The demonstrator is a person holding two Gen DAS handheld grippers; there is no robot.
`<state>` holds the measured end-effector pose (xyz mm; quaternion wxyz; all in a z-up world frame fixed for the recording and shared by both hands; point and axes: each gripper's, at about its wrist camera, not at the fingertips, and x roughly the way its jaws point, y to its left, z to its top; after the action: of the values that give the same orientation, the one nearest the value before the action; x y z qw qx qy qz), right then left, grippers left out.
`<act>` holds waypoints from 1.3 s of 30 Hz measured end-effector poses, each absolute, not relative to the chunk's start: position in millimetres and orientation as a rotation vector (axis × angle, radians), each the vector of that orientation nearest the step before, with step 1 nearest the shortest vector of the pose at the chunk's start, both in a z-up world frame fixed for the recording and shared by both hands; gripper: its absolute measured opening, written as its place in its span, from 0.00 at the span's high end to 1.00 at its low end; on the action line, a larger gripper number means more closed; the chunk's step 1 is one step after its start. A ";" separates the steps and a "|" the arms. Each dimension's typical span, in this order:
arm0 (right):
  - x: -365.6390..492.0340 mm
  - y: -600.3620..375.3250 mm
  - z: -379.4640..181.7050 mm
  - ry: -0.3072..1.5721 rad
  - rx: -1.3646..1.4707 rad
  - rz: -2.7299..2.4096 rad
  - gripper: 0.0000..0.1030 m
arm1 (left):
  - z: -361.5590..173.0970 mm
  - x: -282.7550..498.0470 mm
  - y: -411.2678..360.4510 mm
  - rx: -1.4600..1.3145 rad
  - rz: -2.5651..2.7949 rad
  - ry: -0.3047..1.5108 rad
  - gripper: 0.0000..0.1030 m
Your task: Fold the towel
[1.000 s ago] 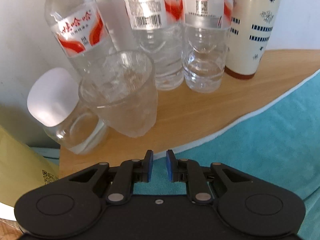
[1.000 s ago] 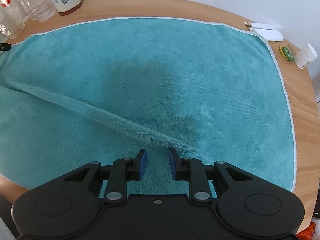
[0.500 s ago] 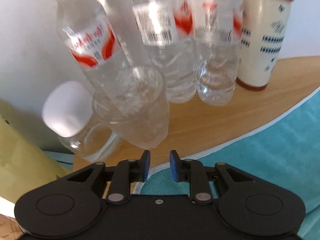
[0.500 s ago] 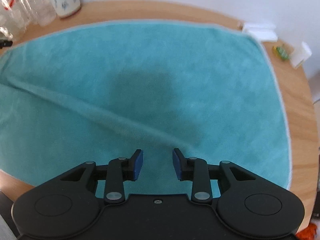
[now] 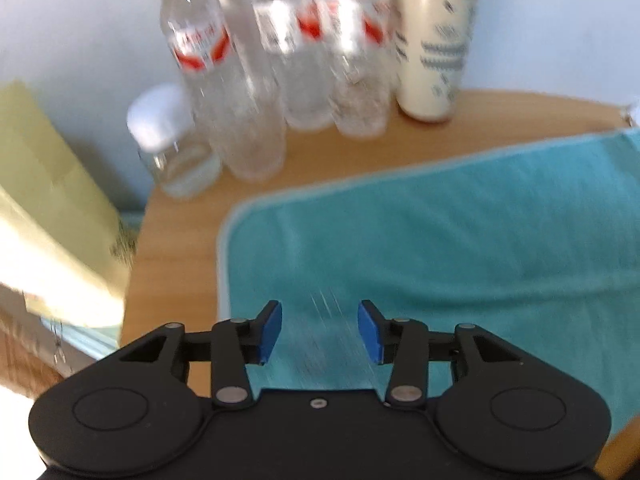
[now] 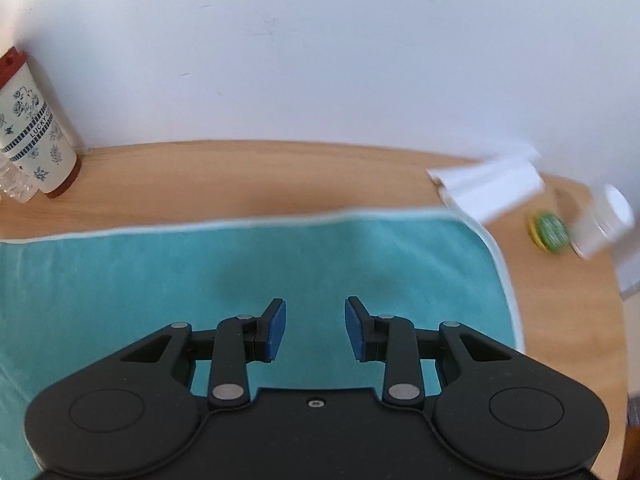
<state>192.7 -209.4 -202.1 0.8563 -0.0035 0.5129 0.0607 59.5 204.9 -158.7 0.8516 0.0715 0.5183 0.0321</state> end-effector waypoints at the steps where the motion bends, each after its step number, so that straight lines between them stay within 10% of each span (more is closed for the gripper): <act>1: 198.4 -206.4 -204.9 1.074 -0.018 0.135 0.64 | -163.5 56.2 204.3 0.143 0.081 1.103 0.59; 25: 247.1 -258.4 -223.2 1.122 -0.045 -0.042 0.51 | -183.8 44.5 222.5 0.108 0.226 1.224 0.40; 39: 86.0 -278.7 -193.0 1.212 0.036 -0.017 0.51 | -178.5 147.6 227.7 0.159 0.160 1.066 0.40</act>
<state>86.0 -278.7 -193.0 0.8217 0.0171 0.5696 -0.0079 147.6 227.7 -178.5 0.8552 0.0755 0.5070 0.0763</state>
